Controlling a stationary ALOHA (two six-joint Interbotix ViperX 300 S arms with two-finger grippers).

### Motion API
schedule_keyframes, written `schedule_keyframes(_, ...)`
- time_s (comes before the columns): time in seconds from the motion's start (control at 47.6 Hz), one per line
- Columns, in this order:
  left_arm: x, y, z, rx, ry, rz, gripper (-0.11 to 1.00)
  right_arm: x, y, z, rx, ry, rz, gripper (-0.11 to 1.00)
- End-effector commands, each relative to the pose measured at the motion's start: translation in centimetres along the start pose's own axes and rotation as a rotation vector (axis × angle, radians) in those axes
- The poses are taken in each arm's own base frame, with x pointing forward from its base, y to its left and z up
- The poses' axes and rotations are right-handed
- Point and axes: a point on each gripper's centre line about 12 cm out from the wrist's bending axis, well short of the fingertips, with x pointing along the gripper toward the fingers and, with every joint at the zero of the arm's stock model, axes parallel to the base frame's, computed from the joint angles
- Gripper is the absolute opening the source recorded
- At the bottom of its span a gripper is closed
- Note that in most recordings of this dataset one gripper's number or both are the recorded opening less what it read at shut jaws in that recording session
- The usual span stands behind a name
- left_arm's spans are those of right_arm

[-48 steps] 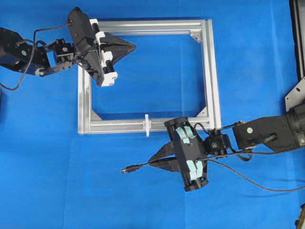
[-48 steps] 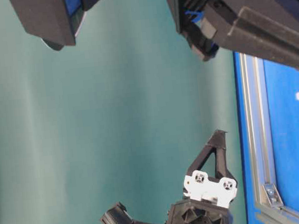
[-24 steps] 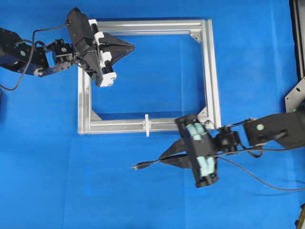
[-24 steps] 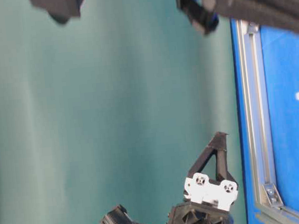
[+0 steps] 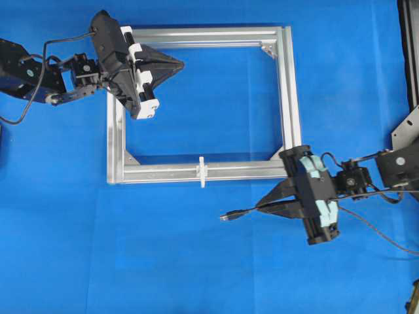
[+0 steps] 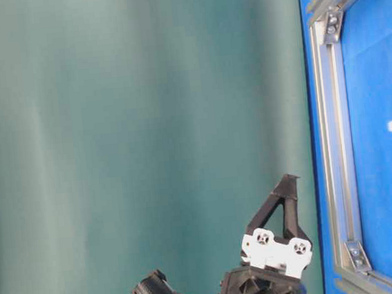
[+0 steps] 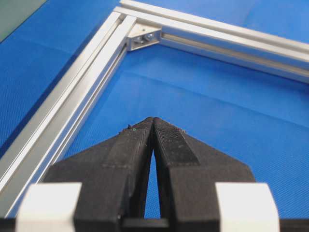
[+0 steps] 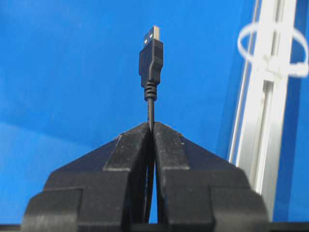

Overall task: Insert the wire through the string loop located in the center.
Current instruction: 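Carry the cable plug toward the white zip-tie loop on the frame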

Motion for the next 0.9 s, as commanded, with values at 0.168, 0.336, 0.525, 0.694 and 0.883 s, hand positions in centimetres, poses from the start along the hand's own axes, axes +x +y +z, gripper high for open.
schedule_keyframes(0.168, -0.2, 0.0, 1.3, -0.002, -0.041, -0.003, 0.00, -0.4, 0.1, 0.8, 0.011, -0.031, 0.001, -0.02)
schedule_keyframes(0.336, -0.2, 0.0, 1.3, -0.002, -0.041, -0.003, 0.00, -0.4, -0.5, 0.9, 0.020, -0.037, -0.015, -0.02)
schedule_keyframes(0.525, -0.2, 0.0, 1.3, -0.002, -0.041, -0.003, 0.00, -0.5, -2.2, 1.0, 0.048, -0.041, -0.063, -0.02)
schedule_keyframes(0.694, -0.2, 0.0, 1.3, -0.002, -0.041, -0.003, 0.00, -0.6, -4.1, 1.0, 0.080, -0.040, -0.115, -0.02)
schedule_keyframes(0.883, -0.2, 0.0, 1.3, -0.002, -0.040, -0.003, 0.00, -0.8, -5.6, 0.9, 0.107, -0.041, -0.156, -0.02)
